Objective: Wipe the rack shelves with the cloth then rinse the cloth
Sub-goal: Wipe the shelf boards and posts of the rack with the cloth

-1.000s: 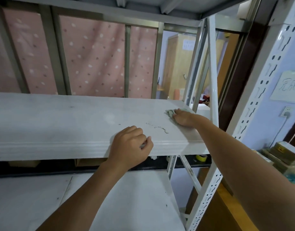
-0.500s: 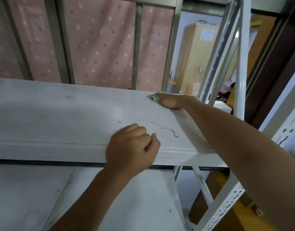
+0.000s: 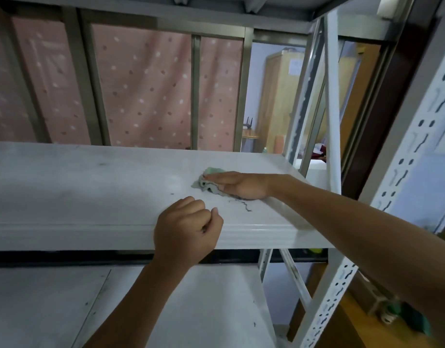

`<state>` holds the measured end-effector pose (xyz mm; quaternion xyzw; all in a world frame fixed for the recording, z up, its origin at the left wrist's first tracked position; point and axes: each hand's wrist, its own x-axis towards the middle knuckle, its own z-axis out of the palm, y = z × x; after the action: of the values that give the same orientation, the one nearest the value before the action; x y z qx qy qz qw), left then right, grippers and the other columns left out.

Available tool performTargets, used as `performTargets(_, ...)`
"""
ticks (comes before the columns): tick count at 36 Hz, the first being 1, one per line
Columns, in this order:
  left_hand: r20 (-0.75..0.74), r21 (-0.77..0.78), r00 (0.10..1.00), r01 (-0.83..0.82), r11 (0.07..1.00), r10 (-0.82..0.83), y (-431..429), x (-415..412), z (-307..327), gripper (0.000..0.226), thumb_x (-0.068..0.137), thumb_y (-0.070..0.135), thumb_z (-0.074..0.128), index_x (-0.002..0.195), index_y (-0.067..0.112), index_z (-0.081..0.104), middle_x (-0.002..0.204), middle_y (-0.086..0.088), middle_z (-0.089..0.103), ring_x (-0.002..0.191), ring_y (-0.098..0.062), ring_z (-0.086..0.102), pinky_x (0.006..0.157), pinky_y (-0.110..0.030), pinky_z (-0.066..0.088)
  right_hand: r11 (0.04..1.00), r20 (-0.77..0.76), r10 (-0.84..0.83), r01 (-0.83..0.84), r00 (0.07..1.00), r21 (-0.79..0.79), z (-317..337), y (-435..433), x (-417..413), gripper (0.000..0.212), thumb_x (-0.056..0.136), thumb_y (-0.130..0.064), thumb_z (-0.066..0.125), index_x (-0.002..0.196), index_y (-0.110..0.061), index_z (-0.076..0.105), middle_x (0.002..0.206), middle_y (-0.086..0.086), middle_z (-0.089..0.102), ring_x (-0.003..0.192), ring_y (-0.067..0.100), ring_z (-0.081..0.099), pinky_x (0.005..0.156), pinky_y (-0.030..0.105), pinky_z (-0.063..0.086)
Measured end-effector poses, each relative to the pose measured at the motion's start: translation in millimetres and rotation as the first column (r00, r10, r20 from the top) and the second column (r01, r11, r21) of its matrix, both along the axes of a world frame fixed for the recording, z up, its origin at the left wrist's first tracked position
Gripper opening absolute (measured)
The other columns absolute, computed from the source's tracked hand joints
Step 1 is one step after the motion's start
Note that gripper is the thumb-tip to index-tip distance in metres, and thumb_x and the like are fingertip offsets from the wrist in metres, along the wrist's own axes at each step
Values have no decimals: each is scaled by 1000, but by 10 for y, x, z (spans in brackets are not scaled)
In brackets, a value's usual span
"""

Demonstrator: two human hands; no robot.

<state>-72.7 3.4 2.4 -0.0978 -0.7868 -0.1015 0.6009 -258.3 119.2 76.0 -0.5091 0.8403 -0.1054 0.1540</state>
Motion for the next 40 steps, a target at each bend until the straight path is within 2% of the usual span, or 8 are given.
performTargets(7,32,34,999,16,999,-17,-15,5,-11,52,88,4,62,48,12,31,49,-1,25,51,-20,24,48,-24,21,999,13,32,-32,999,-30,-14,215,142,46,109,-29,31,155,-34,26,162,-16,16,146,1,10,117,18,2)
performTargets(12,46,40,999,14,999,-16,-13,18,26,50,89,7,60,55,20,24,58,6,17,54,-18,21,54,-23,17,999,-23,-42,41,999,-8,24,110,-36,46,107,-41,29,153,-45,24,163,-15,14,150,9,9,123,37,5)
performTargets(18,42,26,999,0,1000,-1,-8,11,21,51,89,5,60,53,18,27,58,5,18,52,-19,21,52,-24,16,991,-49,-128,129,991,34,96,-81,-302,46,106,-45,29,151,-51,23,163,-10,18,150,18,17,121,39,12)
performTargets(25,44,3,997,-62,998,62,-11,-5,16,50,90,10,56,53,18,24,56,2,16,53,-18,18,53,-25,13,971,-86,-235,237,968,21,62,-245,-802,49,102,-54,24,151,-51,19,164,-6,18,149,23,21,121,46,12)
performTargets(30,49,4,996,-74,997,74,4,-8,15,50,91,12,55,53,18,23,53,0,19,52,-20,20,54,-26,12,938,-41,-347,345,937,-35,-11,-108,-1263,54,96,-56,29,150,-49,25,163,-3,23,149,26,23,121,49,15)
performTargets(37,23,8,999,-31,999,31,7,-8,25,49,91,10,55,60,22,20,61,6,13,56,-18,16,57,-25,10,889,-120,-457,450,881,-85,31,340,-1322,45,104,-43,33,149,-44,34,160,-3,29,146,26,29,121,44,17)
performTargets(40,8,19,1000,-13,1000,13,7,-13,21,50,90,8,56,55,19,22,59,5,15,55,-18,17,57,-24,12,860,-95,-509,504,855,-79,-30,502,-1390,47,100,-50,34,146,-47,37,159,-2,32,143,27,33,120,47,19)
